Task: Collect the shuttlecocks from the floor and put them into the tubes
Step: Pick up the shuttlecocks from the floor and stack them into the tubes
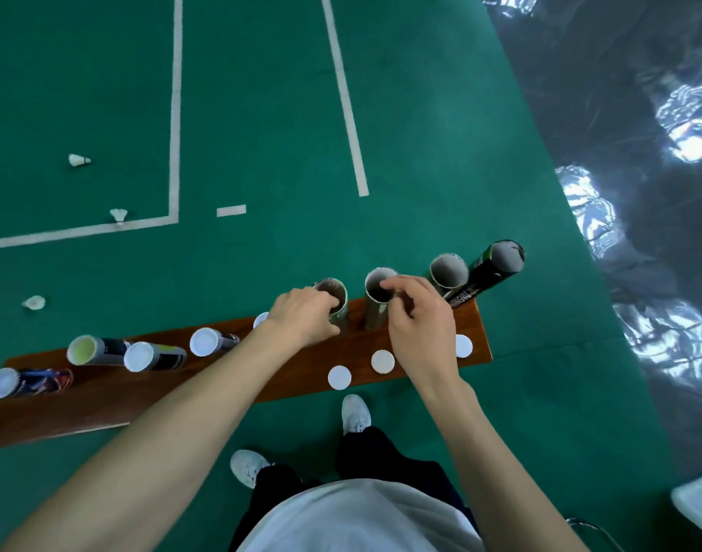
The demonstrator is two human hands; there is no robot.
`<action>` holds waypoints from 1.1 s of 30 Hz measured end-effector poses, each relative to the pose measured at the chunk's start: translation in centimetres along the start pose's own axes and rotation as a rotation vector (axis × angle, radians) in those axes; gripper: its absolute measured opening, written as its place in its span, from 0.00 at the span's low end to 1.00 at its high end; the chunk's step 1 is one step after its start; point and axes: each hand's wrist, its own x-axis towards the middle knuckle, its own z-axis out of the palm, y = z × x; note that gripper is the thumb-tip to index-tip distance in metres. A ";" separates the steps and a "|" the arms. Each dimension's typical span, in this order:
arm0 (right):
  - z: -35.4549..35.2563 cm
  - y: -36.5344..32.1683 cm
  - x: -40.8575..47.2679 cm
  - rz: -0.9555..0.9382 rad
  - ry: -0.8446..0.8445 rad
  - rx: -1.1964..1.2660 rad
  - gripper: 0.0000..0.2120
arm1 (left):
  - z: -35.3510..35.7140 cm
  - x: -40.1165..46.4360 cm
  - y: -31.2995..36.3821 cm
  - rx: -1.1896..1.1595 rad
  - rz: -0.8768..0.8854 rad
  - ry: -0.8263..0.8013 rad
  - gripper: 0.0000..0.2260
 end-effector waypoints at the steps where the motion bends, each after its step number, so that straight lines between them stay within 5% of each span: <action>1: 0.4 -1.0 0.4 -0.021 -0.017 0.012 0.14 | -0.7 -1.0 -0.4 -0.029 0.003 0.035 0.18; 8: 4.5 -7.9 -0.5 -0.211 -0.183 0.056 0.13 | -6.1 -12.3 -6.2 -0.349 -0.084 0.411 0.23; 13: 9.9 -14.6 -4.7 -0.356 -0.364 0.087 0.13 | -6.0 -24.2 -12.8 -0.525 -0.352 0.764 0.21; 21: 20.3 -26.1 -21.6 -0.547 -0.677 0.271 0.14 | 3.8 -48.2 -18.1 -0.772 -0.730 1.226 0.18; 33: 32.3 -30.0 -57.4 -0.717 -1.286 0.280 0.15 | 23.3 -80.1 -12.7 -0.835 -1.390 1.537 0.23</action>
